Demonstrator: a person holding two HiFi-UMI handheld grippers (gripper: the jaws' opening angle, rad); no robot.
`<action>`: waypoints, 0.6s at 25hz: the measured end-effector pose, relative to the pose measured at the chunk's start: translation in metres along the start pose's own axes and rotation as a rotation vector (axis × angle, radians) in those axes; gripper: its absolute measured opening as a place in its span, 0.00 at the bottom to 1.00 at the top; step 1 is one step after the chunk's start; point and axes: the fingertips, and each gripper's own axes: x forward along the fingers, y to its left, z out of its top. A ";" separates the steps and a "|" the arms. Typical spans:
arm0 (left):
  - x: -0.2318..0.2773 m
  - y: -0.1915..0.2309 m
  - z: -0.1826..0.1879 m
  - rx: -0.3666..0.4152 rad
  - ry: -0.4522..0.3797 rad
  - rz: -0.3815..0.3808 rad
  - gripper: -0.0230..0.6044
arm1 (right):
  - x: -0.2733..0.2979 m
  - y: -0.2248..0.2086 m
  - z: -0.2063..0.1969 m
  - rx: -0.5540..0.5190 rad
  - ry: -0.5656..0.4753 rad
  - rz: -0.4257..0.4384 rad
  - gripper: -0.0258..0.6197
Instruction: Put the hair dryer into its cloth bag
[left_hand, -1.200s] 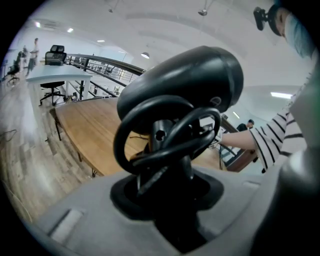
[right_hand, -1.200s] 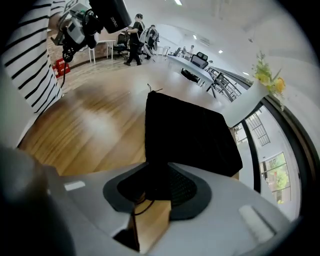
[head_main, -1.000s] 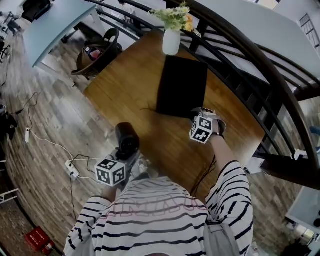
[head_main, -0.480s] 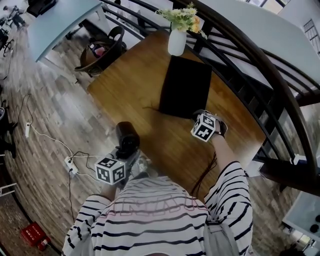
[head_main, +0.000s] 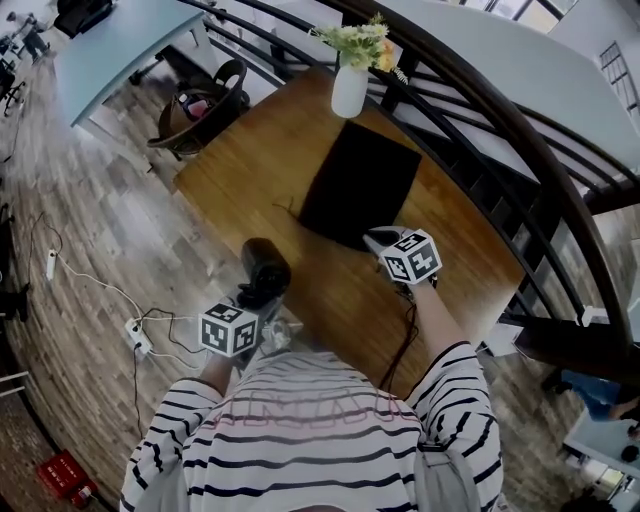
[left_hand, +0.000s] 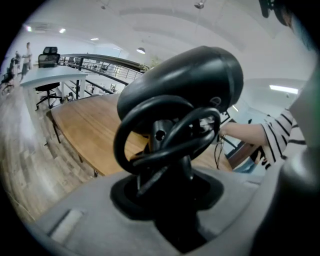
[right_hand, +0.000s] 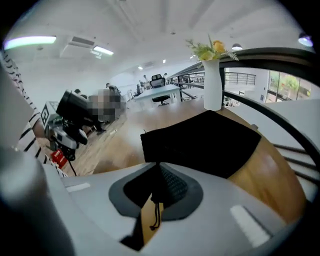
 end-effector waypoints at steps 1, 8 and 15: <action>0.002 0.001 -0.002 0.014 0.015 -0.003 0.28 | -0.001 0.006 0.003 0.023 -0.021 0.007 0.06; 0.036 -0.003 -0.020 0.117 0.162 -0.035 0.28 | -0.008 0.040 0.002 0.196 -0.139 0.036 0.06; 0.066 -0.004 -0.049 0.220 0.352 -0.038 0.28 | -0.022 0.063 -0.001 0.362 -0.255 0.045 0.06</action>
